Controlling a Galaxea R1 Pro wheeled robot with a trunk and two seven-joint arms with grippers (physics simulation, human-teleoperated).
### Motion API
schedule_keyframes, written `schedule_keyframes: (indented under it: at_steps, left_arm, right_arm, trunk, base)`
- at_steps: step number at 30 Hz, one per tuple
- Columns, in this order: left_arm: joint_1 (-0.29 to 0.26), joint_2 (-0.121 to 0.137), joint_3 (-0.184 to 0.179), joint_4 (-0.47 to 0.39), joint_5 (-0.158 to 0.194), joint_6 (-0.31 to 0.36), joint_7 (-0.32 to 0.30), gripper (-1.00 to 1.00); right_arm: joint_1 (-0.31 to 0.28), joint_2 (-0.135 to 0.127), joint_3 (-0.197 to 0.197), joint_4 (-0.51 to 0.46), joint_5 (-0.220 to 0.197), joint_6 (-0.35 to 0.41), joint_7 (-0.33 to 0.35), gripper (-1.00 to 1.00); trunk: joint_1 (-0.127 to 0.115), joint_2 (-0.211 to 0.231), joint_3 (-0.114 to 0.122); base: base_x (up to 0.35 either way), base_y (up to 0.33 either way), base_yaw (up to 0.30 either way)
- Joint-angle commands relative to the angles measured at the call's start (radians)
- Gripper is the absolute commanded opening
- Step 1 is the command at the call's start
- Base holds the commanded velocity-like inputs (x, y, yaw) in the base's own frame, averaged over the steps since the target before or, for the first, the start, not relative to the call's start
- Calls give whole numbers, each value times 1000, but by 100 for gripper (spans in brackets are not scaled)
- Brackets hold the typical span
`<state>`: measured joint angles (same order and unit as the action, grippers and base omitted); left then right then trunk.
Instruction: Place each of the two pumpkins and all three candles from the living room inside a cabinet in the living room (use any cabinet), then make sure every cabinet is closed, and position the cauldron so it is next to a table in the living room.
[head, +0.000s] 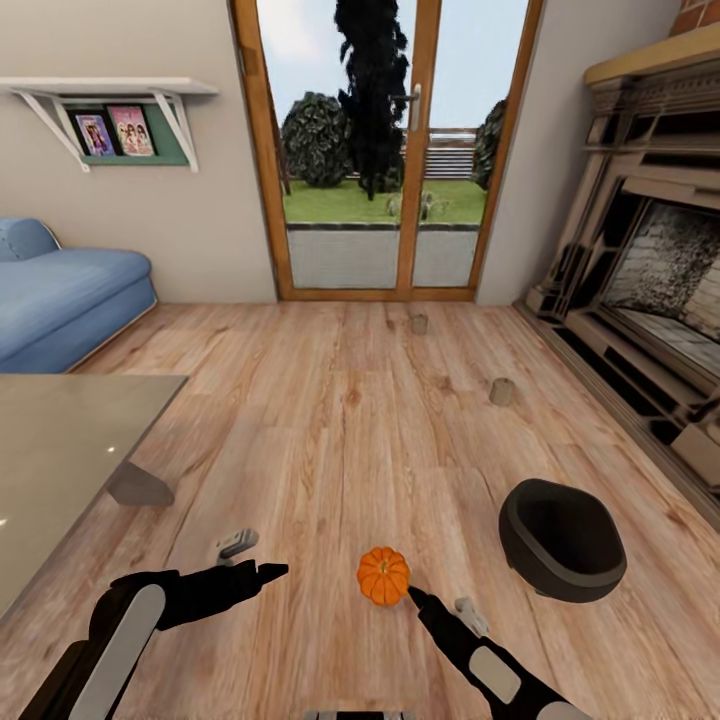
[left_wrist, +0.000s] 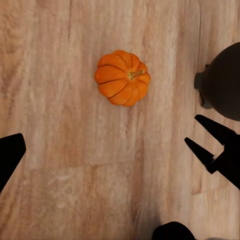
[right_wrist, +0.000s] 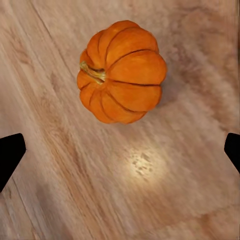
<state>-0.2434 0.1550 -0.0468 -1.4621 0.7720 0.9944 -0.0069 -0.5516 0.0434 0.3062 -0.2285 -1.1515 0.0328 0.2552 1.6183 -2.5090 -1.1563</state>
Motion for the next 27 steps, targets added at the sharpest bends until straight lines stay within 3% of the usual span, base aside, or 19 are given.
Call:
schedule_keyframes:
  at_steps: [1, 13, 27]
  left_arm:
    - [-1, 0, -1, 0, 0, 3, -1, 100]
    - [-1, 1, -1, 0, 0, 3, -1, 100]
    - [-1, -1, -11, 3, -3, 1, 1, 100]
  right_arm:
    - [-1, 0, 3, 1, -14, 2, 3, 100]
    - [-1, 1, 4, 4, -26, 0, 4, 100]
    - [-1, 1, 2, 6, -27, -1, 0, 100]
  trunk:
    - [0, -1, -5]
    - [6, -3, -51]
    - [6, -3, -51]
  base:
    - [0, 0, 0]
    - [0, 0, 0]
    - [57, 0, 0]
